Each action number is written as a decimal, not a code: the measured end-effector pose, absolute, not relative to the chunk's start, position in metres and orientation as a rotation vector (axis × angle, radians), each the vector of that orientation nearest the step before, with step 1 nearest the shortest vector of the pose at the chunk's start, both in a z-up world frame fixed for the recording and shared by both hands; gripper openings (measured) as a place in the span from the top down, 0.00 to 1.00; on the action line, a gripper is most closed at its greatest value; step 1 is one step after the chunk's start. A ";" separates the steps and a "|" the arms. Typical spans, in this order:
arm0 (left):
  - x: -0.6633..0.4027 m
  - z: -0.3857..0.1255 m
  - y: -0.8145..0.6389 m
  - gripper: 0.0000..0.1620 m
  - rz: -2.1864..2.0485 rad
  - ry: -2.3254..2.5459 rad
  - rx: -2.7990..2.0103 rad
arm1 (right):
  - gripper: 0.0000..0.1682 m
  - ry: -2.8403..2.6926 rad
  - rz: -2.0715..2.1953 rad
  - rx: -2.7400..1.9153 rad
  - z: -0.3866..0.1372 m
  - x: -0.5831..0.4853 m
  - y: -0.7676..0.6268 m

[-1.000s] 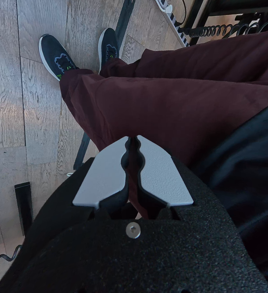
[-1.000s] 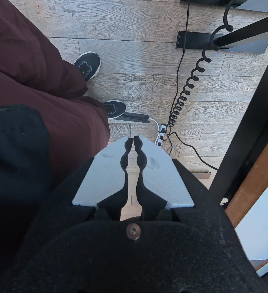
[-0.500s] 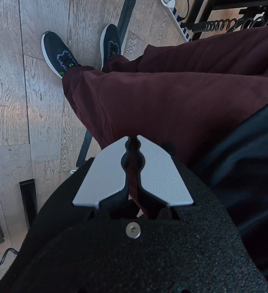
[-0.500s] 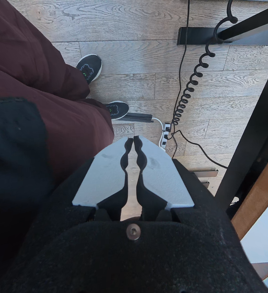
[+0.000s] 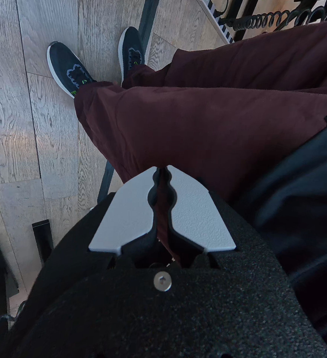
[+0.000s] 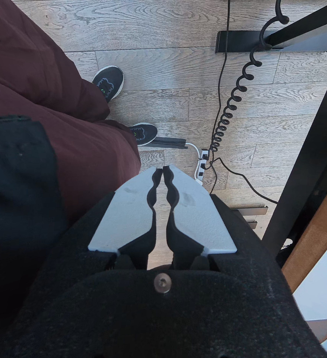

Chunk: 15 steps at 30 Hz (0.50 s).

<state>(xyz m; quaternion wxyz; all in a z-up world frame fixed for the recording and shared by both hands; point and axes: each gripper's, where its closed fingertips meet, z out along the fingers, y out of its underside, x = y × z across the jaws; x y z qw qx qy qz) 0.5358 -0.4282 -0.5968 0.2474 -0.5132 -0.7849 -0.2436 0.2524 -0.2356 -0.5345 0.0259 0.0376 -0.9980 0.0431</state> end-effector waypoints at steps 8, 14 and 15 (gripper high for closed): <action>0.535 -0.594 -0.436 0.97 -0.657 -2.144 -1.416 | 0.95 -3.094 0.135 0.130 -0.537 0.255 -0.238; 0.539 -0.594 -0.439 0.97 -0.661 -2.150 -1.423 | 0.95 -3.095 0.144 0.110 -0.538 0.257 -0.238; 0.539 -0.594 -0.439 0.97 -0.661 -2.149 -1.423 | 0.95 -3.096 0.145 0.105 -0.538 0.258 -0.238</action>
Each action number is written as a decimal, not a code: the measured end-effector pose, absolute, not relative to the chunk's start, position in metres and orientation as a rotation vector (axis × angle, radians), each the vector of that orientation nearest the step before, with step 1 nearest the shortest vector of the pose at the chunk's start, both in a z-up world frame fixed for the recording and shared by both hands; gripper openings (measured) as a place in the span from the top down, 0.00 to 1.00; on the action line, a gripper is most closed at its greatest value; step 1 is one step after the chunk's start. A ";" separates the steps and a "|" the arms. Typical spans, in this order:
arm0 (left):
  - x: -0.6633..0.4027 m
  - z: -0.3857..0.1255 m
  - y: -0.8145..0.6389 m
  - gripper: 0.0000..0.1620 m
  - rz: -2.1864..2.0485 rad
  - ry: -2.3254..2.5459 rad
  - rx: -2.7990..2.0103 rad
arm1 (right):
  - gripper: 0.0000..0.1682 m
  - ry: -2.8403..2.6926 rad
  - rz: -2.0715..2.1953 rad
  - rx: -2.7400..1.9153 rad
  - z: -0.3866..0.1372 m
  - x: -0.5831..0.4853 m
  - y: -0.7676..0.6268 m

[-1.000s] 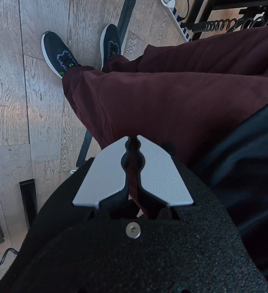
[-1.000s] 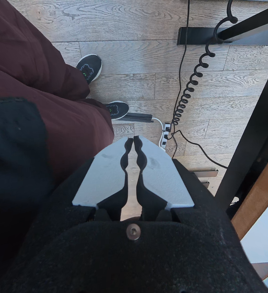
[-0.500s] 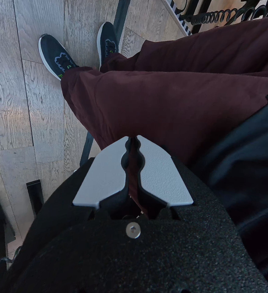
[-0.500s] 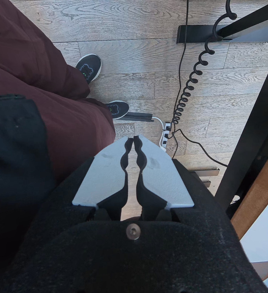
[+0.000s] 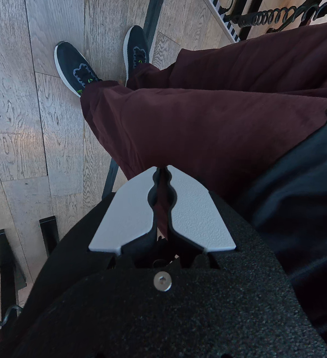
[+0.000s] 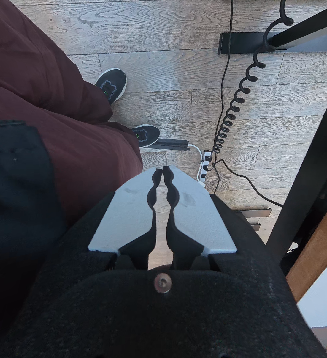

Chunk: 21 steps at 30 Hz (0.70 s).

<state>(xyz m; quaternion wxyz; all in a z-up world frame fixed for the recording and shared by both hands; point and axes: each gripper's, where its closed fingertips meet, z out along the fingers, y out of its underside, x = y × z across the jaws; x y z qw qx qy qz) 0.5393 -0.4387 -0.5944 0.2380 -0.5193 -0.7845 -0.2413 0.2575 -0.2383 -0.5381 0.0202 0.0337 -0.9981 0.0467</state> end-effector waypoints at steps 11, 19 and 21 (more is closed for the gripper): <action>0.543 -0.595 -0.435 0.97 -0.668 -2.141 -1.424 | 0.96 -3.096 0.149 0.070 -0.539 0.261 -0.238; 0.548 -0.597 -0.439 0.97 -0.667 -2.145 -1.420 | 0.96 -3.092 0.153 0.059 -0.539 0.263 -0.240; 0.549 -0.597 -0.440 0.97 -0.667 -2.146 -1.418 | 0.96 -3.091 0.153 0.056 -0.539 0.264 -0.240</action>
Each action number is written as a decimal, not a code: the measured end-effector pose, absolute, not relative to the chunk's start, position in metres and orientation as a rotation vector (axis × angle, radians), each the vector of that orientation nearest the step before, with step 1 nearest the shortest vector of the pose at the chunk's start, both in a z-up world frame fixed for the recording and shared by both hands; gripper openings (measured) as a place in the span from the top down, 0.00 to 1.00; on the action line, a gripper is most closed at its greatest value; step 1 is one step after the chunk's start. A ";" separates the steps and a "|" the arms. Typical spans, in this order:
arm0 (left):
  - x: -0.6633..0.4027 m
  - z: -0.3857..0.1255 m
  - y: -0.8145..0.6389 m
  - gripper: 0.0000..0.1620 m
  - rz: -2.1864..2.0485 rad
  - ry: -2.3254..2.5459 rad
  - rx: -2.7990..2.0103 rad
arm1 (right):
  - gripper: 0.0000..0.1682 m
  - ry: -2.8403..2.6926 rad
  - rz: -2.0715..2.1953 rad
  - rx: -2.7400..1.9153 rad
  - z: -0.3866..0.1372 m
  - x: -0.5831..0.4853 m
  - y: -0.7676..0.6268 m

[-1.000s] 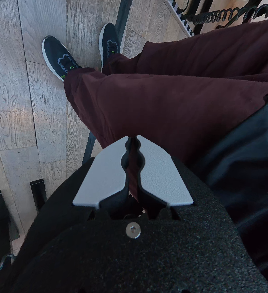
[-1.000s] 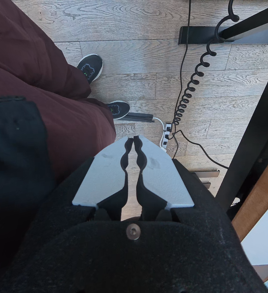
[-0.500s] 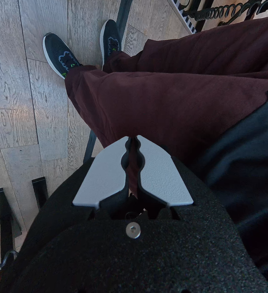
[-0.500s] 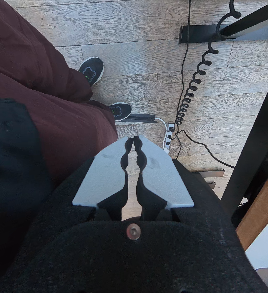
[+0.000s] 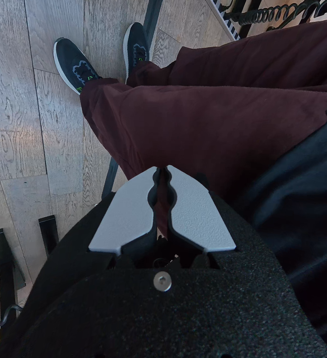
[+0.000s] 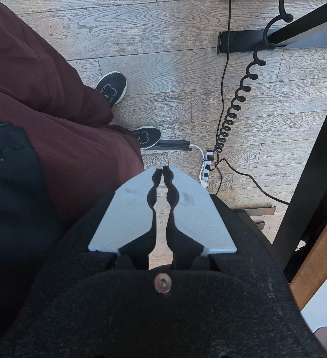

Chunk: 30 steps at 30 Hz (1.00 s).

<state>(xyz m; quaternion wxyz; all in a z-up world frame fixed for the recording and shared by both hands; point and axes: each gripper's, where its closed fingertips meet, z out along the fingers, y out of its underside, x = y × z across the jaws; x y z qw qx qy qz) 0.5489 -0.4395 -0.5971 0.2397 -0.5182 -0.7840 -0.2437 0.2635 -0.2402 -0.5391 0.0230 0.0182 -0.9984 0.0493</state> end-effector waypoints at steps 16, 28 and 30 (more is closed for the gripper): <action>0.549 -0.597 -0.437 0.97 -0.680 -2.134 -1.423 | 0.96 -3.089 0.159 0.046 -0.538 0.262 -0.244; 0.540 -0.593 -0.446 0.97 -0.664 -2.157 -1.440 | 0.96 -3.085 0.212 0.042 -0.538 0.245 -0.252; 0.535 -0.592 -0.444 0.97 -0.660 -2.166 -1.435 | 0.96 -3.089 0.208 0.062 -0.540 0.243 -0.250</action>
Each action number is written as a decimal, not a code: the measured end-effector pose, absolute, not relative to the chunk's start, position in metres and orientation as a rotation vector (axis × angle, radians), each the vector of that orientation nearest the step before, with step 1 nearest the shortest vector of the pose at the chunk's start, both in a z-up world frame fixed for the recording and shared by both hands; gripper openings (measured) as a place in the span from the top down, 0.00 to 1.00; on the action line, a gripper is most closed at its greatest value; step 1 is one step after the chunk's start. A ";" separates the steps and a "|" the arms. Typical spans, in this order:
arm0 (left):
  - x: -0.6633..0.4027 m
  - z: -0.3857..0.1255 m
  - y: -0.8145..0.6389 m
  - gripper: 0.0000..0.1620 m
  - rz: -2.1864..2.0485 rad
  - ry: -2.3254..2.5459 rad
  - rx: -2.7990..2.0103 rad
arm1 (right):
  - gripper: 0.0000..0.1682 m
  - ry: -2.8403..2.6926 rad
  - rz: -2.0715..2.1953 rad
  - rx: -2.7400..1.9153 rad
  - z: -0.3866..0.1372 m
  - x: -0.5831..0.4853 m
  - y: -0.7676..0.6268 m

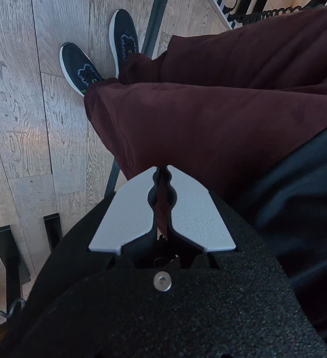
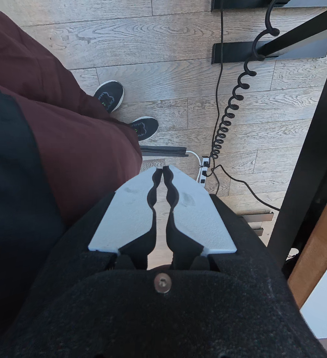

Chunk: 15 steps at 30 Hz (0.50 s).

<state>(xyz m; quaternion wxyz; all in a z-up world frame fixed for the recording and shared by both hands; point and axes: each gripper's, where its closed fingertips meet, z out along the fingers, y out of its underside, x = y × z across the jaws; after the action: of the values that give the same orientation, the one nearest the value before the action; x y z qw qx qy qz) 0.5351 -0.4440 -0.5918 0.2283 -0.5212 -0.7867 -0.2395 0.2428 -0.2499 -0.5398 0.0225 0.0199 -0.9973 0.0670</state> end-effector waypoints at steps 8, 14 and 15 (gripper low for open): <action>0.520 -0.588 -0.429 0.97 -0.674 -2.150 -1.494 | 0.96 -3.108 0.203 0.021 -0.546 0.233 -0.238; 0.510 -0.586 -0.432 0.97 -0.662 -2.153 -1.492 | 0.96 -3.116 0.198 -0.027 -0.549 0.230 -0.227; 0.509 -0.586 -0.433 0.97 -0.662 -2.153 -1.493 | 0.96 -3.117 0.198 -0.032 -0.550 0.230 -0.226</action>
<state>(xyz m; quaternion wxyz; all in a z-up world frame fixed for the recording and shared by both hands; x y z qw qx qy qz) 0.5089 -0.4329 -0.5862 0.2178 -0.5393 -0.7775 -0.2391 0.2295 -0.2263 -0.5496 0.0092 -0.0103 -0.9979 0.0633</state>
